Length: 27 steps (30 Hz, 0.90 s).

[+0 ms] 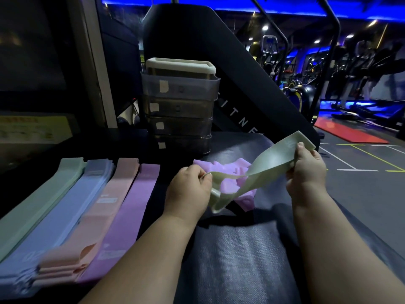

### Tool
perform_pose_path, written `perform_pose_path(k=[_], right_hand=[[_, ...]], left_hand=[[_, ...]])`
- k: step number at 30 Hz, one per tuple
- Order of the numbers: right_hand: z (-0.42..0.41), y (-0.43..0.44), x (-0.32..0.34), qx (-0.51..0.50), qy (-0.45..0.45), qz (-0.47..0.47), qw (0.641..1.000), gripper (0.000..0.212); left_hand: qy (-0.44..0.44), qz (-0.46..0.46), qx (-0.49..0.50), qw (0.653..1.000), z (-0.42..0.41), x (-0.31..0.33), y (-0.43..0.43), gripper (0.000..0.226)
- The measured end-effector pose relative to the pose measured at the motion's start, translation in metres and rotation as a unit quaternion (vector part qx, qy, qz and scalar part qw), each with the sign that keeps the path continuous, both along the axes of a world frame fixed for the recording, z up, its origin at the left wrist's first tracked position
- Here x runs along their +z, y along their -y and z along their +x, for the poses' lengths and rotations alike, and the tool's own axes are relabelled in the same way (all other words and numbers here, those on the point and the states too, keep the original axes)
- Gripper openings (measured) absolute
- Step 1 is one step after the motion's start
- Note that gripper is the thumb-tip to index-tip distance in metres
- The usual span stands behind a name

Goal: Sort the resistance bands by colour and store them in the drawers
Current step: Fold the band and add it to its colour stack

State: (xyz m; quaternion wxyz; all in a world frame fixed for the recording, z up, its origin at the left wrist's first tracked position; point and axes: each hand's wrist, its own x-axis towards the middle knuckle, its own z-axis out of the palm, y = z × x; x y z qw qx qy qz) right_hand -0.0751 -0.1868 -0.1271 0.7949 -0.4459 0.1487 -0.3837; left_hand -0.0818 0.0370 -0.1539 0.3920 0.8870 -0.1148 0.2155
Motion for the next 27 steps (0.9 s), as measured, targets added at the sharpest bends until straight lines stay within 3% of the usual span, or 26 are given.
perform_pose_path(k=[4, 11, 14, 17, 27], right_hand=[[0.000, 0.001, 0.000, -0.003, 0.003, -0.004, 1.000, 0.022], [0.003, 0.005, -0.005, -0.007, -0.020, -0.027, 0.999, 0.018], [0.004, 0.007, -0.006, -0.016, -0.028, -0.029, 0.999, 0.019], [0.005, 0.008, -0.006, -0.018, -0.029, -0.025, 0.999, 0.018], [0.007, 0.014, -0.005, -0.026, -0.022, 0.008, 0.999, 0.017]], left_hand=[[-0.072, 0.092, -0.033, 0.993, -0.002, -0.003, 0.002, 0.024], [-0.133, -0.010, -0.136, 0.982, -0.006, -0.007, 0.004, 0.018], [-0.174, -0.007, -0.164, 0.971, -0.009, -0.003, 0.002, 0.014], [-0.220, 0.007, -0.214, 0.952, -0.013, 0.000, 0.000, 0.026], [-0.110, -0.054, -0.076, 0.990, -0.007, -0.001, 0.000, 0.019]])
